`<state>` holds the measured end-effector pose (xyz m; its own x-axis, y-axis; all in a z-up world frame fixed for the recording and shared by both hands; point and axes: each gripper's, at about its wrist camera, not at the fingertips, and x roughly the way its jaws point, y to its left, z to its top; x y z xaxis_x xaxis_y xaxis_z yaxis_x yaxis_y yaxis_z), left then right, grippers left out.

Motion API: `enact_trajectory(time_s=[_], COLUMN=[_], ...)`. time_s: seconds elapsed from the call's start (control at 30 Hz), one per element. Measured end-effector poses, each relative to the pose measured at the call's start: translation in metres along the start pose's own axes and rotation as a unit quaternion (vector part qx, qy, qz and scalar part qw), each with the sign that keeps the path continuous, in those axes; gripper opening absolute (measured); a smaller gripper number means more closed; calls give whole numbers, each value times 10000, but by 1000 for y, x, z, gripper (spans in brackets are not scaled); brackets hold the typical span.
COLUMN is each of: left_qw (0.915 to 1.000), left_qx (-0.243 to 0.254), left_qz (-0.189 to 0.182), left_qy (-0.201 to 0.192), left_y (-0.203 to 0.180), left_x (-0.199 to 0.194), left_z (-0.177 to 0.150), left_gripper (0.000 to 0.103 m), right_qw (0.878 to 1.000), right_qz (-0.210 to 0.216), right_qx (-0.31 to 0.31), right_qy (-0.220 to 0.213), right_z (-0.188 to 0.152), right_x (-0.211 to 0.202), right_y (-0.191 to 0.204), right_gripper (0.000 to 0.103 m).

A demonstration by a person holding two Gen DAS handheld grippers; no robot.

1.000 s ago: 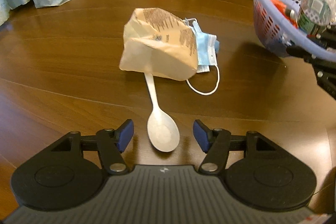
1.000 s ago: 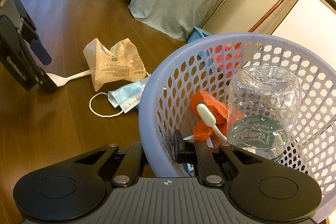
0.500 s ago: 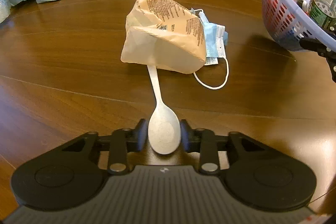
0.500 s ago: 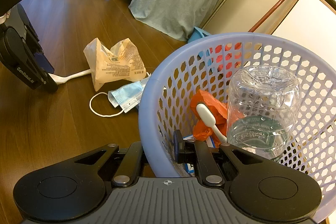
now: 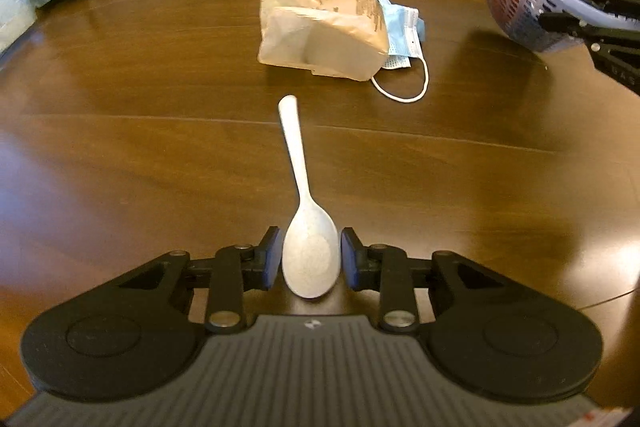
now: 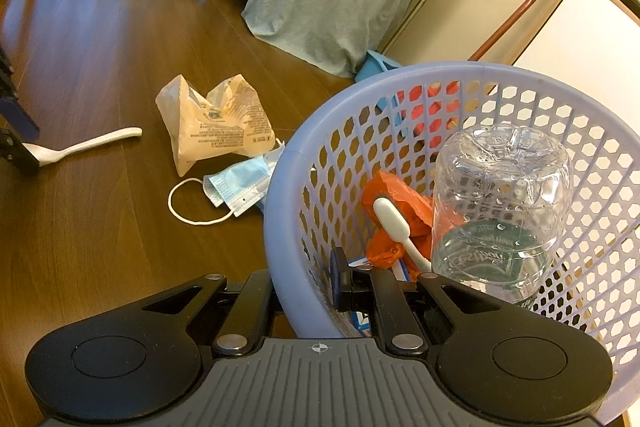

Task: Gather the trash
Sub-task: 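Close the left gripper on the spoon bowl and lift it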

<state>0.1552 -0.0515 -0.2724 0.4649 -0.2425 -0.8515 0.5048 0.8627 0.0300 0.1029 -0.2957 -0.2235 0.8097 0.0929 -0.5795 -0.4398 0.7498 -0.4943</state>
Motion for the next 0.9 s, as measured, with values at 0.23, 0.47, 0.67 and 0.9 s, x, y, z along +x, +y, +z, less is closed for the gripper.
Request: enact_trajectory(time_s=[0.23, 0.47, 0.67, 0.9], left_qw=[9990, 9967, 9969, 9982], left_qx=[-434, -809, -782, -603], left_qz=[12, -81, -52, -18], left_qy=[-60, 35, -8, -7], left_y=[7, 13, 11, 10], left_x=[1, 7, 7, 6], left_z=[0, -2, -4, -7], left_gripper=[29, 29, 29, 28], right_qw=[10000, 10000, 10000, 10000], right_qz=[8, 5, 7, 10], right_qx=[-48, -75, -79, -84], right_qy=[8, 11, 12, 19], right_z=[-1, -2, -2, -2], right_x=[-1, -2, -2, -2], right_y=[-2, -1, -1, -1], right_gripper=[6, 6, 6, 6])
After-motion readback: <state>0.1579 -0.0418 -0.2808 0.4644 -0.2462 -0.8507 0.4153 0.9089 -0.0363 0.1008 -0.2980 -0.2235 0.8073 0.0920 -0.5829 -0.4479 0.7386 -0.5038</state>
